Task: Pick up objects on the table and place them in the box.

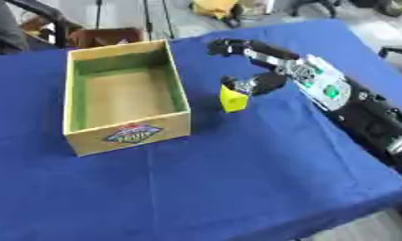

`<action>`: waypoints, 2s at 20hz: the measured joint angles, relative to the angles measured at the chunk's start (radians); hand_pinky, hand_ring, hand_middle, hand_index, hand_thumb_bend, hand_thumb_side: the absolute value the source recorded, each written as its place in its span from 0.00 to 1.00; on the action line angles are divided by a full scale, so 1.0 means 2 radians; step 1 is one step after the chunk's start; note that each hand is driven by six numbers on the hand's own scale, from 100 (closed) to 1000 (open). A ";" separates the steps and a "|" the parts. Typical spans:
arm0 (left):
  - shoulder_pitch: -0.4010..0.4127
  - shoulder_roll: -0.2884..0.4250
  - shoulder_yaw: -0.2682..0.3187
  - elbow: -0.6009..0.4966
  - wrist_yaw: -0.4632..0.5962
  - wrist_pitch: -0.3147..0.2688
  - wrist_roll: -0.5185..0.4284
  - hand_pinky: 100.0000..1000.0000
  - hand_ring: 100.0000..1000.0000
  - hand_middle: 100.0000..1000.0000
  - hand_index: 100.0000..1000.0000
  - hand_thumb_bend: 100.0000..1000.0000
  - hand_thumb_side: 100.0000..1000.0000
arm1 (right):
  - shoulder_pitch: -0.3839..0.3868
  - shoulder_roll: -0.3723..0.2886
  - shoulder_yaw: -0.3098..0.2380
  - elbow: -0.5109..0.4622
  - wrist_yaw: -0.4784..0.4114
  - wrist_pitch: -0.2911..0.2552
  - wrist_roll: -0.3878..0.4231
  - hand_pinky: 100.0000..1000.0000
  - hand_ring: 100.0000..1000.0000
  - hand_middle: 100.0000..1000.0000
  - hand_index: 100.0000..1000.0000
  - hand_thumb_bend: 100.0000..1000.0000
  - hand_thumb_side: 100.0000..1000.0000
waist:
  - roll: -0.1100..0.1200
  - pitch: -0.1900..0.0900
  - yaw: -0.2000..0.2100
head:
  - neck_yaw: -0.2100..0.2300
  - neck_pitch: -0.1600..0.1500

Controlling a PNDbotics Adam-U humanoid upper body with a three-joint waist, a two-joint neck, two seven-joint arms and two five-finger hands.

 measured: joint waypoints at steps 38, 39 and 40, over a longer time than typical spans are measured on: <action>-0.005 0.000 -0.003 -0.009 0.004 -0.003 -0.005 0.40 0.67 0.31 0.39 0.30 0.92 | 0.011 -0.003 -0.008 0.058 0.073 0.006 -0.013 0.88 1.00 0.96 0.97 0.13 0.73 | 0.004 0.019 0.013 | -0.004 -0.007; -0.005 0.000 -0.003 -0.009 0.004 -0.003 -0.005 0.40 0.67 0.31 0.39 0.30 0.92 | 0.012 -0.003 -0.008 0.059 0.075 0.006 -0.013 0.88 1.00 0.96 0.97 0.13 0.73 | 0.004 0.019 0.013 | -0.004 -0.007; -0.005 0.000 -0.003 -0.009 0.004 -0.003 -0.005 0.40 0.67 0.31 0.39 0.30 0.92 | 0.013 -0.003 -0.008 0.060 0.076 0.006 -0.013 0.88 1.00 0.96 0.97 0.13 0.73 | 0.005 0.019 0.012 | -0.004 -0.007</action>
